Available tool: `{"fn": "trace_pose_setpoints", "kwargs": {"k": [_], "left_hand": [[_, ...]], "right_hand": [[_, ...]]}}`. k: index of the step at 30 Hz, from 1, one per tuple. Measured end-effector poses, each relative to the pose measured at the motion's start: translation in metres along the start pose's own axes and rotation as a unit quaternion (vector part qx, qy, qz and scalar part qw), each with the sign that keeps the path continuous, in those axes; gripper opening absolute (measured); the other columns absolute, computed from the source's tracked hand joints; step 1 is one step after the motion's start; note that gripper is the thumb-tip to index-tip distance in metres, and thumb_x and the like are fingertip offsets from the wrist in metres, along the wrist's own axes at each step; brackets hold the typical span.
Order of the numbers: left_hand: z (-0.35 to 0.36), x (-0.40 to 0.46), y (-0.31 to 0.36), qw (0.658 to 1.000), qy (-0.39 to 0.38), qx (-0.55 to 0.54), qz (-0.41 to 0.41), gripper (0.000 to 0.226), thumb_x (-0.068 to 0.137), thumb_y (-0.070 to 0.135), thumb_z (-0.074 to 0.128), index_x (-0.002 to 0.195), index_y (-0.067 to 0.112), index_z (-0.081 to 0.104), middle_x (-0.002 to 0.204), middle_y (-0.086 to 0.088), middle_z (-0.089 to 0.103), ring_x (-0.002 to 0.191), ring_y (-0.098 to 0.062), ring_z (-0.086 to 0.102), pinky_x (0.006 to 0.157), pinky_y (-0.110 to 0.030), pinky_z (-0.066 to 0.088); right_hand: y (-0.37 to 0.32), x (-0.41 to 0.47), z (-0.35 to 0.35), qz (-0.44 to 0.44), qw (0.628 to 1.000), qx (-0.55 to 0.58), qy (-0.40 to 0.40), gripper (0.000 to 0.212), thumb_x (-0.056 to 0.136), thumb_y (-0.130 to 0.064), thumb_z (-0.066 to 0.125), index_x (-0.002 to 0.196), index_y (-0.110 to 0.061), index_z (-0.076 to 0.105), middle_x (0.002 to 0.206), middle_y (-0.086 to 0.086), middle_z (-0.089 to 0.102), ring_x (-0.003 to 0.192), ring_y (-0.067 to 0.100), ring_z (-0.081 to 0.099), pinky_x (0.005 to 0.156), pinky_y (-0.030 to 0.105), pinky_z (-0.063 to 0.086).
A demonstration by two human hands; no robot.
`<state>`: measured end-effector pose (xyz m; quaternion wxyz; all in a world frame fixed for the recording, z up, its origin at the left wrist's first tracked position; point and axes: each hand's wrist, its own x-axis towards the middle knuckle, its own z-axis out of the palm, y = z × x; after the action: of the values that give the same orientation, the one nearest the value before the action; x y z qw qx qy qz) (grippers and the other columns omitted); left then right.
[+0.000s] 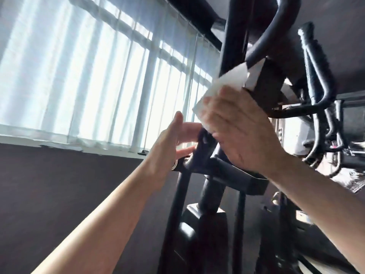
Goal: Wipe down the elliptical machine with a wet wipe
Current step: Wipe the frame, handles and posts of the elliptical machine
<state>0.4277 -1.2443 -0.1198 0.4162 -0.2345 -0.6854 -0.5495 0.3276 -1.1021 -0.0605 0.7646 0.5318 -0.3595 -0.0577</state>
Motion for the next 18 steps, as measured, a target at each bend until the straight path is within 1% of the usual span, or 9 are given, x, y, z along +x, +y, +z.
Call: {"fn": "trace_pose_setpoints", "kwargs": {"k": [3,5,6,9,11,12,15,17,18], "left_hand": [[0.002,-0.006,0.005,1.000,0.007,-0.011,-0.028,0.063,0.094,0.054,0.020,0.098,0.019,0.072,0.106,0.002,0.074,0.108,-0.007,0.065,0.105,-0.039,0.040],[-0.001,-0.006,0.008,0.999,-0.005,-0.011,-0.038,0.069,0.092,0.056,0.018,0.103,0.014,0.072,0.110,-0.003,0.073,0.112,-0.011,0.064,0.109,-0.042,0.036],[-0.002,-0.005,0.010,0.999,-0.010,0.002,-0.038,0.070,0.092,0.056,0.018,0.105,0.013,0.072,0.111,-0.003,0.073,0.113,-0.011,0.063,0.110,-0.041,0.034],[-0.002,-0.002,0.011,1.000,-0.013,0.024,-0.009,0.067,0.093,0.053,0.017,0.094,0.026,0.078,0.101,0.004,0.075,0.105,-0.005,0.065,0.099,-0.027,0.038],[-0.002,-0.003,0.008,0.999,-0.023,0.022,0.013,0.070,0.096,0.048,0.010,0.099,0.022,0.075,0.103,0.003,0.074,0.105,-0.008,0.066,0.091,-0.018,0.042],[-0.004,-0.004,0.004,1.000,-0.021,0.018,0.015,0.071,0.098,0.051,0.008,0.106,0.019,0.071,0.108,0.002,0.073,0.107,-0.010,0.065,0.092,-0.020,0.042],[-0.013,-0.008,-0.012,1.000,0.022,0.022,0.004,0.071,0.092,0.064,0.011,0.123,0.023,0.062,0.120,0.003,0.069,0.114,-0.011,0.063,0.108,-0.036,0.034],[-0.015,-0.010,-0.018,0.998,0.062,0.030,-0.004,0.072,0.092,0.068,0.014,0.125,0.023,0.061,0.120,0.003,0.069,0.115,-0.009,0.062,0.113,-0.042,0.032],[-0.016,-0.010,-0.019,0.996,0.077,0.035,-0.005,0.072,0.091,0.067,0.015,0.124,0.022,0.061,0.119,0.002,0.069,0.115,-0.008,0.061,0.114,-0.042,0.033]], "right_hand": [[-0.027,-0.048,0.016,-0.134,0.985,-0.079,-0.074,0.032,0.104,-0.002,0.036,0.128,-0.005,0.056,0.142,0.004,0.050,0.137,0.021,0.037,0.122,0.038,0.012],[-0.030,-0.068,0.019,-0.178,0.975,-0.064,-0.116,0.034,0.104,0.000,0.031,0.130,-0.006,0.052,0.145,0.002,0.045,0.139,0.017,0.035,0.121,0.035,0.015],[-0.028,-0.070,0.018,-0.182,0.976,-0.052,-0.113,0.034,0.104,0.000,0.033,0.130,-0.007,0.053,0.145,0.002,0.044,0.138,0.015,0.037,0.120,0.034,0.018],[-0.007,-0.035,0.006,-0.155,0.987,-0.038,-0.021,0.029,0.100,-0.007,0.051,0.128,-0.010,0.060,0.138,0.005,0.056,0.134,0.017,0.045,0.117,0.033,0.028],[0.020,0.003,-0.005,-0.098,0.993,-0.049,0.046,0.023,0.100,-0.015,0.054,0.120,-0.007,0.060,0.127,0.011,0.064,0.128,0.025,0.049,0.115,0.036,0.028],[0.033,0.017,-0.009,-0.061,0.994,-0.056,0.069,0.024,0.102,-0.020,0.049,0.118,-0.006,0.059,0.125,0.015,0.064,0.127,0.027,0.049,0.116,0.037,0.026],[0.043,0.029,-0.009,0.038,0.993,-0.039,0.104,0.041,0.104,-0.026,0.032,0.116,-0.001,0.063,0.129,0.019,0.060,0.130,0.031,0.043,0.117,0.038,0.024],[0.015,0.011,0.006,0.035,0.995,-0.031,0.086,0.037,0.102,-0.021,0.038,0.114,0.000,0.067,0.129,0.017,0.060,0.131,0.029,0.042,0.120,0.035,0.016],[-0.004,-0.006,0.016,-0.002,0.997,-0.052,0.064,0.031,0.100,-0.015,0.044,0.116,0.000,0.067,0.132,0.014,0.059,0.132,0.027,0.041,0.121,0.035,0.013]]}}
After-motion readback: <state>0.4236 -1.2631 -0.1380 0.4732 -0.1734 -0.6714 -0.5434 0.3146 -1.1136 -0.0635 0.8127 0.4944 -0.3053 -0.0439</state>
